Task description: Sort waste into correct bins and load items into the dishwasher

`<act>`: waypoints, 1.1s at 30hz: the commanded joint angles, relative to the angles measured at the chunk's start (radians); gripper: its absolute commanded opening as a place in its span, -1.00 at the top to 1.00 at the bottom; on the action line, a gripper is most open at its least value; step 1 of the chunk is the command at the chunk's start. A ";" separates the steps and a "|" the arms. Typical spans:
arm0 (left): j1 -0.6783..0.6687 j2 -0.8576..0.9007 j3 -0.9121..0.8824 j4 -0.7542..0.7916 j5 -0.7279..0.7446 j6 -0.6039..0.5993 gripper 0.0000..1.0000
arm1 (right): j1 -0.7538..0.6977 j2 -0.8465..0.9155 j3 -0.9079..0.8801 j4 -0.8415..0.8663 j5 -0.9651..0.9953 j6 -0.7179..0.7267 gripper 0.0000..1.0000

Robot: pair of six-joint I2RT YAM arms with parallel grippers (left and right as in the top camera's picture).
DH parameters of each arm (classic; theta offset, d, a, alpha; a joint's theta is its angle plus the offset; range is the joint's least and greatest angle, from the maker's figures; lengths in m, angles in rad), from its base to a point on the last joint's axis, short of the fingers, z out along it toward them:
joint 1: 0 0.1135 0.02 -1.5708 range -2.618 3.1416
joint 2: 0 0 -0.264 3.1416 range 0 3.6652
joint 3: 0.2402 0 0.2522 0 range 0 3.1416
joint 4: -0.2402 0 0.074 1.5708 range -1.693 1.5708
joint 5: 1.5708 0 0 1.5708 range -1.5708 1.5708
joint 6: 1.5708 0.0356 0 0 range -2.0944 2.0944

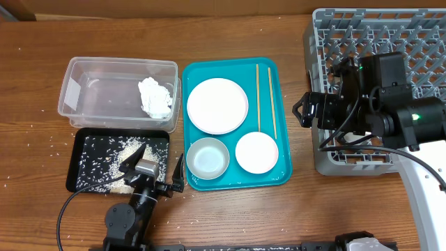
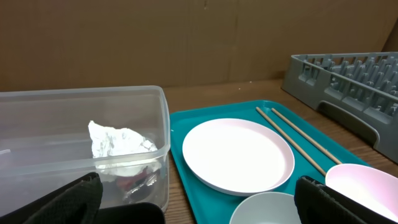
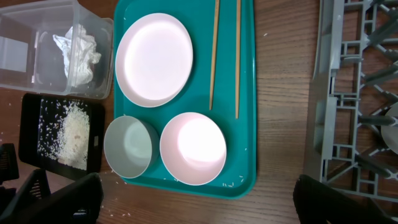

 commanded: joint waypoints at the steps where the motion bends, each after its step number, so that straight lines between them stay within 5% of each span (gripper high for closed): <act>1: 0.010 -0.010 -0.005 -0.002 -0.005 0.022 -1.00 | 0.002 -0.002 0.018 0.004 0.009 0.002 -1.00; 11: 0.010 -0.010 -0.005 -0.002 -0.005 0.022 -1.00 | 0.002 -0.002 0.018 0.012 0.006 0.003 -1.00; 17: 0.010 -0.010 -0.005 -0.002 -0.005 0.022 -1.00 | 0.013 0.013 0.018 0.198 -0.196 0.003 -1.00; 26: 0.010 -0.010 -0.005 -0.002 -0.005 0.022 -1.00 | 0.281 0.268 0.018 0.243 0.299 0.180 -1.00; 29: 0.010 -0.010 -0.005 -0.002 -0.005 0.022 -1.00 | 0.298 0.380 0.018 0.300 0.396 0.204 -0.86; 33: 0.010 -0.010 -0.005 -0.002 -0.005 0.022 -1.00 | 0.290 0.508 0.018 0.397 0.402 0.203 -0.37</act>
